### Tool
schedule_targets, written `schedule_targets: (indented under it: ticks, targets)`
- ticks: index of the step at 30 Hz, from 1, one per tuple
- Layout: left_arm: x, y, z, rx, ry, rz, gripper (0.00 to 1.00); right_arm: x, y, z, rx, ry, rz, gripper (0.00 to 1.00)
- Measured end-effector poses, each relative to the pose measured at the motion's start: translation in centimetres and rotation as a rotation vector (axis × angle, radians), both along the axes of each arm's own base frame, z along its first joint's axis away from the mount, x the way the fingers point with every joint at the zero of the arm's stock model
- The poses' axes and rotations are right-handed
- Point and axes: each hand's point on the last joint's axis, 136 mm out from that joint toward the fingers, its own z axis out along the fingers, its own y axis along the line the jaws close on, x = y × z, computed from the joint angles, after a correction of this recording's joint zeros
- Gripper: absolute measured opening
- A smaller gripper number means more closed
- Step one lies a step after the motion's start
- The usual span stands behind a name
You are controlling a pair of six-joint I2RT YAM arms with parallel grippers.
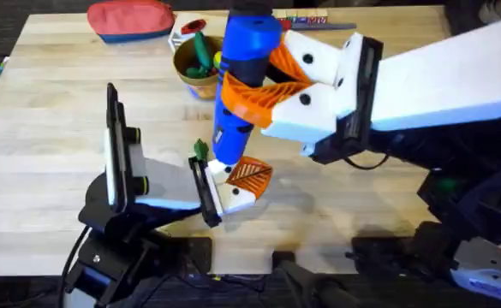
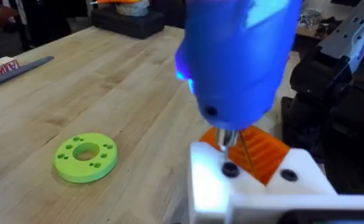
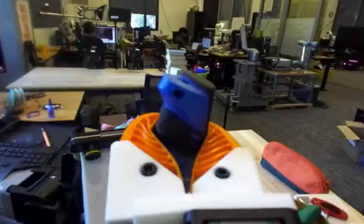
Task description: Pick up the gripper from the table and insert it into the empty holder that is missing its gripper. Then pick up a screw, insert it into the mounting hole, and use the screwdriver to tighten it. Finally, clean up the table by picking up the vegetable and placing it into the bucket.
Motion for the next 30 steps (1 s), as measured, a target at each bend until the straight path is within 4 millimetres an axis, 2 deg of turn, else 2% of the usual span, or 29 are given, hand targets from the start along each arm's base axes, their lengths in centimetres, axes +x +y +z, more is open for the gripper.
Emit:
schedule_targets:
  ticks: [30]
  targets:
    - [0.0,0.0,0.0,0.0,0.0,0.0,0.014,0.05,0.05,-0.24,-0.005,0.018,0.003,0.007]
